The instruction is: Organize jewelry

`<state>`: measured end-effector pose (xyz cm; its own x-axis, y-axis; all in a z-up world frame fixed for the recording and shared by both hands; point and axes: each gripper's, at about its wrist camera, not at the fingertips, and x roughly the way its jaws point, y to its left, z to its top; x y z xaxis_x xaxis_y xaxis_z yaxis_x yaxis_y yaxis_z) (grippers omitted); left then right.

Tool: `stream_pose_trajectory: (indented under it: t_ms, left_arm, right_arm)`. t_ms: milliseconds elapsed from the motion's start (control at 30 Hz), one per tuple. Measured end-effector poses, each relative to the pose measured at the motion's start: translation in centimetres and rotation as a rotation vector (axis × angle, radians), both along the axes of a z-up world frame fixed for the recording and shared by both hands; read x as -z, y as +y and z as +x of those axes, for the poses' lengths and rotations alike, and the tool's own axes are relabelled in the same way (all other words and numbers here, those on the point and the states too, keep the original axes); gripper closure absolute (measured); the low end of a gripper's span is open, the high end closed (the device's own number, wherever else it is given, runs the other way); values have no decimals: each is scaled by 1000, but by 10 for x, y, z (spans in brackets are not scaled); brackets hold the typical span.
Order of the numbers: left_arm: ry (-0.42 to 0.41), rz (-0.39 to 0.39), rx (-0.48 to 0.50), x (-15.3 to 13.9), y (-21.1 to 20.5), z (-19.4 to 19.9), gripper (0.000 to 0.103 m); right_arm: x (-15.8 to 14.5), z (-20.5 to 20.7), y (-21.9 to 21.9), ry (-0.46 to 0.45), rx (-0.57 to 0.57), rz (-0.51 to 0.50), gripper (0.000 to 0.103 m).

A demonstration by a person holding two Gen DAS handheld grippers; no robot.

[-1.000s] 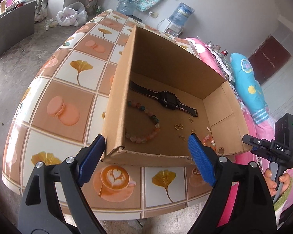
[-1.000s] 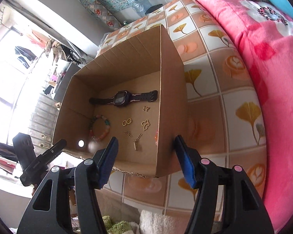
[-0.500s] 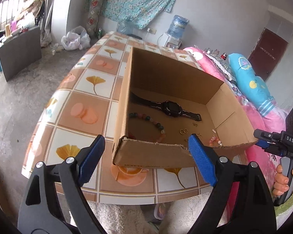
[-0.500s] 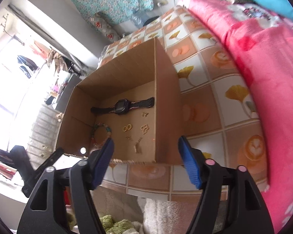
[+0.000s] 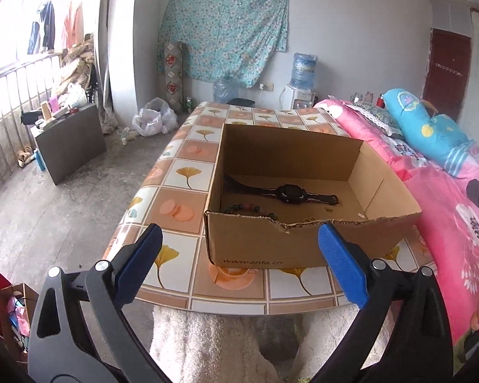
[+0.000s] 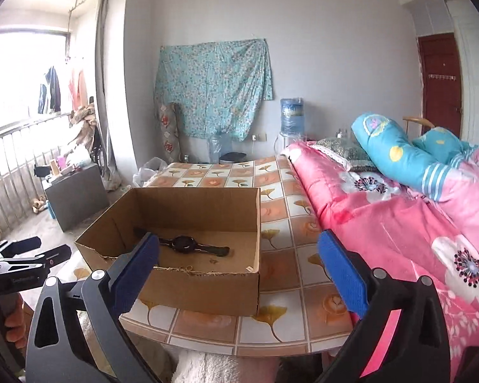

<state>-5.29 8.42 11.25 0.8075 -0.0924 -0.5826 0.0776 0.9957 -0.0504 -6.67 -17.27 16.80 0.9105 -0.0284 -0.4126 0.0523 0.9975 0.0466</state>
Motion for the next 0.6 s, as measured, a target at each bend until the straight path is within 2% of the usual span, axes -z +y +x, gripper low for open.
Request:
stream_pose_trajectory:
  t_ms: [133,233,300,400,500,600]
  left_arm:
    - [24,41,-12,4,-11,4,9]
    - [120,52,21,13,-19,12,9]
    - [166,77,51,21,-27,17,9]
    - [215,92,38,30,-32,19,9]
    - [260,58,44,35,-32,22,9]
    - [285,59,45,39,-35,25,9]
  right_arm:
    - [13,11,21,82,-17,-37,6]
    - [22,19,34,146,-33,-50,6]
    - [28,24,35,191,-30,-5,6]
    - [44,36,29,287,-53,101,6]
    - [54,41,29,344,-51,125,6]
    - [60,43,31,370,-58,125,6]
